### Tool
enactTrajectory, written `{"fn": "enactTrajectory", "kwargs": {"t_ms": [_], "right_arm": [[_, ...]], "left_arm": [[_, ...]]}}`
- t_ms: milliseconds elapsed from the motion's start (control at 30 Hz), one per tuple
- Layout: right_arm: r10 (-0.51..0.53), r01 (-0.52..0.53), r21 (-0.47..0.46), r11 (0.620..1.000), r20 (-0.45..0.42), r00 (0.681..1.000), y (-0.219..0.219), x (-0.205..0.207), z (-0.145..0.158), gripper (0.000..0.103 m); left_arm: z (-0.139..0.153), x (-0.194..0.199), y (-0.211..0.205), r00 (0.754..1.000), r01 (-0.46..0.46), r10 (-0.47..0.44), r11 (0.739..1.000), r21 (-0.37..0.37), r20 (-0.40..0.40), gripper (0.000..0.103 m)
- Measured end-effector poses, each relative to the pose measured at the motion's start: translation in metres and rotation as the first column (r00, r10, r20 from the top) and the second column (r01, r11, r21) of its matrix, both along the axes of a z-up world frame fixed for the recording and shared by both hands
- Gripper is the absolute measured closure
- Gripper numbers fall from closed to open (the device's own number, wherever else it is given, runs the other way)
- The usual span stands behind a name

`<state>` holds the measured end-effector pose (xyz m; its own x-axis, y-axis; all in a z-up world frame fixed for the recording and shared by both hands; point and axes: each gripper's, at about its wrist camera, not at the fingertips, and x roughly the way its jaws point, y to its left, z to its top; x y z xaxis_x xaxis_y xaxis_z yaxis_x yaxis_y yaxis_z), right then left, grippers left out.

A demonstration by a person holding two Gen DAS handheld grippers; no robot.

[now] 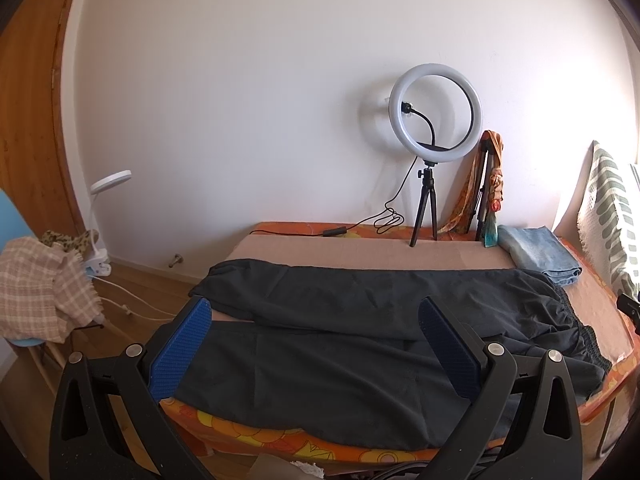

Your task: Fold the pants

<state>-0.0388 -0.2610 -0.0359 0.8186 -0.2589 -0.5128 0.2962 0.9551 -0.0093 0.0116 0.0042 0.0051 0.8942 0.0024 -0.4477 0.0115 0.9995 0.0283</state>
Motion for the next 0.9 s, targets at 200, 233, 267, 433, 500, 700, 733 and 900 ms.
{"fn": "enactTrajectory", "kwargs": {"t_ms": [200, 233, 267, 433, 500, 700, 733, 900], "right_arm": [[0.060, -0.060, -0.011, 0.998, 0.010, 0.998, 0.002, 0.014, 0.017, 0.000], [0.075, -0.075, -0.013, 0.997, 0.013, 0.997, 0.003, 0.017, 0.023, 0.000], [0.090, -0.090, -0.017, 0.996, 0.016, 0.996, 0.004, 0.021, 0.027, 0.000], [0.178, -0.178, -0.003, 0.984, 0.031, 0.984, 0.006, 0.045, 0.052, 0.000], [0.208, -0.208, 0.002, 0.978, 0.038, 0.977, 0.007, 0.059, 0.060, 0.000], [0.282, -0.279, -0.050, 0.959, 0.057, 0.958, 0.018, 0.116, 0.075, 0.000], [0.296, -0.293, -0.054, 0.955, 0.049, 0.954, 0.020, 0.130, 0.075, 0.000], [0.418, -0.417, 0.043, 0.908, -0.021, 0.908, 0.030, 0.200, 0.056, 0.000]], "left_arm": [[-0.004, 0.013, 0.017, 1.000, -0.001, 0.001, 1.000, -0.005, -0.011, 0.000], [-0.006, 0.018, 0.023, 1.000, -0.003, 0.003, 1.000, -0.009, -0.023, 0.000], [-0.008, 0.023, 0.030, 0.999, 0.006, -0.006, 1.000, -0.013, -0.037, 0.000], [-0.023, 0.053, 0.066, 0.995, -0.020, 0.021, 1.000, 0.015, -0.094, 0.000], [-0.029, 0.065, 0.084, 0.994, -0.016, 0.017, 1.000, 0.008, -0.105, 0.000], [-0.042, 0.108, 0.135, 0.987, -0.057, 0.057, 0.998, 0.004, -0.152, 0.008], [-0.045, 0.118, 0.143, 0.983, -0.070, 0.070, 0.998, 0.003, -0.167, 0.012], [-0.064, 0.168, 0.176, 0.965, -0.103, 0.082, 0.992, -0.073, -0.251, 0.018]]}}
